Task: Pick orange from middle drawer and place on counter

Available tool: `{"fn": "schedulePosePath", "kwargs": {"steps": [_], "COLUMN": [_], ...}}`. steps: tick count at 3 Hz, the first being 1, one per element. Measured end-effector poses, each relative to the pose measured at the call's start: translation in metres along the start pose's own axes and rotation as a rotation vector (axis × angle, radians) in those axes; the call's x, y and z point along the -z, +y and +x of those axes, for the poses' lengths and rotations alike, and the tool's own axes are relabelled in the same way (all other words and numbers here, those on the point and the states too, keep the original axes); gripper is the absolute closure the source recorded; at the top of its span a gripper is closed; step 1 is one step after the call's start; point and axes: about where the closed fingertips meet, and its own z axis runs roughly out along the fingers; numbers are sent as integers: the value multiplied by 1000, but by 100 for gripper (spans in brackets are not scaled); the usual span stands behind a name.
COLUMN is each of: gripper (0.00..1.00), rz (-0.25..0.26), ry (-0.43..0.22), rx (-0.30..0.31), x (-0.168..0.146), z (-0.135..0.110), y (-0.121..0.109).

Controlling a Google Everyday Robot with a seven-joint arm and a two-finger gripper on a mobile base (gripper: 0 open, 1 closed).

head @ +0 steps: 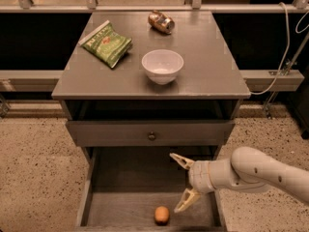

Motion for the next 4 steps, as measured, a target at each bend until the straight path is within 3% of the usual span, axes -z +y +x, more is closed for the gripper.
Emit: {"fn": "schedulePosePath", "kwargs": {"steps": [2,3,4], "gripper": [0,12,18], "rz": [-29,-83,-117], "ry": [5,4,-19], "rx": [1,19,7], "x": [-17,-41,-59], "z": [7,25,41], "y": [8,20,36]}}
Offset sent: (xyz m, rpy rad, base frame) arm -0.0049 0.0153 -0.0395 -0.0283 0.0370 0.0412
